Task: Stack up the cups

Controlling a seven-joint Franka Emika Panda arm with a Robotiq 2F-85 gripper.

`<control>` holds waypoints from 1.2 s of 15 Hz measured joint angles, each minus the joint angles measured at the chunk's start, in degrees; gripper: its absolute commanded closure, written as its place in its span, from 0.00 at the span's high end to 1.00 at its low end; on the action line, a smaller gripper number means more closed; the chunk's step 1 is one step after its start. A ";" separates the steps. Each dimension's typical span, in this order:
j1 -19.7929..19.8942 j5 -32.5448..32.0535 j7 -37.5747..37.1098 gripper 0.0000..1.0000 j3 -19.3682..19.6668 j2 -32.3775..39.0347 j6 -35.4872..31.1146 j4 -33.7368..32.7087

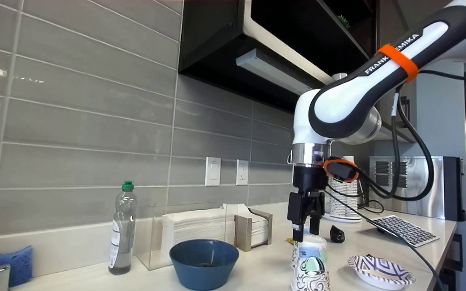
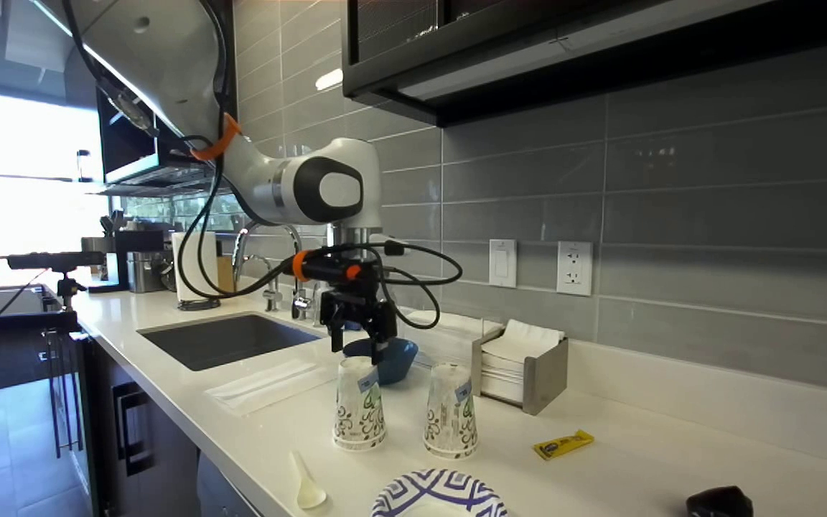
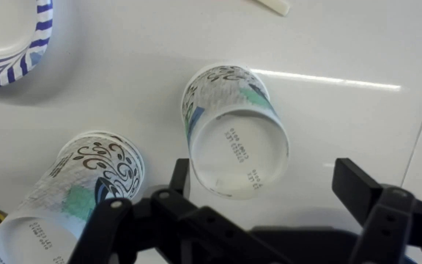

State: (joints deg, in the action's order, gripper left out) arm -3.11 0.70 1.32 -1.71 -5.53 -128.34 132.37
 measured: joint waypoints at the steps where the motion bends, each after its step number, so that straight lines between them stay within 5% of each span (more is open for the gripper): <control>1: 0.00 0.00 -0.06 1.00 -0.01 0.30 0.37 0.05; 7: 0.07 0.00 -0.16 1.00 -0.01 2.24 0.60 0.11; 8: 0.07 0.00 -0.16 0.75 -0.01 2.52 0.59 0.11; 13: 0.12 0.00 -0.16 0.45 0.00 3.64 0.56 0.03; 18: 0.20 -0.06 -0.16 0.43 0.01 3.62 0.63 -0.79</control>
State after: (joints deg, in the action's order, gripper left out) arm -2.92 0.64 1.16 -1.70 -1.91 -127.72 131.58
